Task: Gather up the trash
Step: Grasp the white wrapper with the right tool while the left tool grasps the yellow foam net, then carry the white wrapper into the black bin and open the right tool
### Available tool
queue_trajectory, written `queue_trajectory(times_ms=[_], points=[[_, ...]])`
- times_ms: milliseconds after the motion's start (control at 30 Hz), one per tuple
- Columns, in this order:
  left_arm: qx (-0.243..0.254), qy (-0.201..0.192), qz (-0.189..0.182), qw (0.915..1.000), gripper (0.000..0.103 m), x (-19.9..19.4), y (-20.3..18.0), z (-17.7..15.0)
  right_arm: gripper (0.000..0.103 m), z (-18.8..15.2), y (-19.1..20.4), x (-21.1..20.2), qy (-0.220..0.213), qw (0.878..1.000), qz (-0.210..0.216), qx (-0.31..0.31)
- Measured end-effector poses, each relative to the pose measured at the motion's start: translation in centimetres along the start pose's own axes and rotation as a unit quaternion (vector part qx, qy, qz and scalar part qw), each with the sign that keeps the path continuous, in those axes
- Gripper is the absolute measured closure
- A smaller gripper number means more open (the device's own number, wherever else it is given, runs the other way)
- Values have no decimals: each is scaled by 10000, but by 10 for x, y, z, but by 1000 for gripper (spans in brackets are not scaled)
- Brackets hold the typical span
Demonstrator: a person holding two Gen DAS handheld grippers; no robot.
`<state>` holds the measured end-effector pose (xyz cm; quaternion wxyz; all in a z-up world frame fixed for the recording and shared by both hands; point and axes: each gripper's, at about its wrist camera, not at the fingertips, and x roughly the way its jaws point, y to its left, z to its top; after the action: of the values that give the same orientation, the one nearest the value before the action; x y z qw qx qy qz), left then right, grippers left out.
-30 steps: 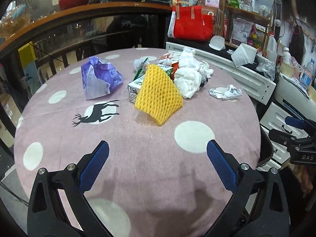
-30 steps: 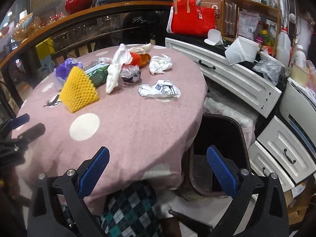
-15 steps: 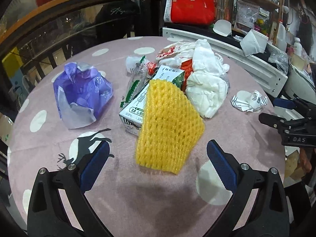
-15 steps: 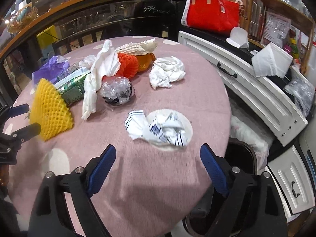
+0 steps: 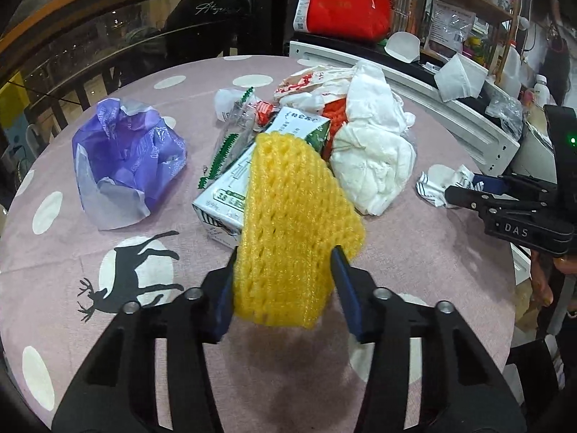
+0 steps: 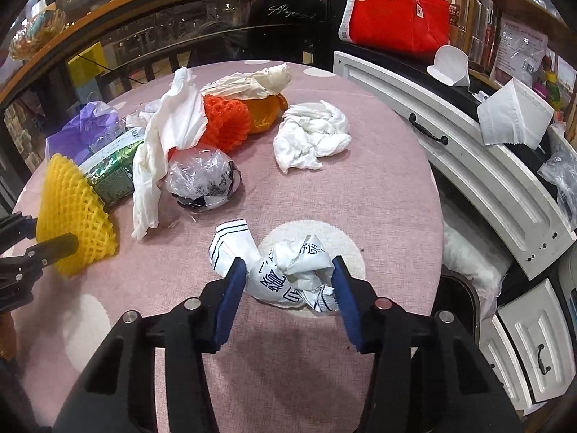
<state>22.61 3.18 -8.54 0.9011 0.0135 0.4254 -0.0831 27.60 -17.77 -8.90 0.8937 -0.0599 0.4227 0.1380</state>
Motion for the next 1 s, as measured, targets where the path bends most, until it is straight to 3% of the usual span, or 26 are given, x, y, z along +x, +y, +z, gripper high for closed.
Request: queue_trajectory(times_ms=[100, 300, 533, 767, 1000], points=[[2, -14, -14, 10000, 77, -2, -3, -3, 61, -2, 2, -2, -34, 10000, -43, -52], [106, -125, 14, 9999, 90, -12, -13, -6, 64, -8, 7, -11, -123, 9999, -26, -76], [155, -319, -128, 9993, 92, -33, -29, -13, 65, -21, 10, -37, -310, 9994, 121, -59], [267, -546, -498, 9969, 92, -55, -61, -16, 65, -42, -5, -69, -451, 9990, 57, 43], [707, -608, -949, 9911, 92, -57, -118, -13, 65, -66, -53, -95, -615, 9944, -781, 345]])
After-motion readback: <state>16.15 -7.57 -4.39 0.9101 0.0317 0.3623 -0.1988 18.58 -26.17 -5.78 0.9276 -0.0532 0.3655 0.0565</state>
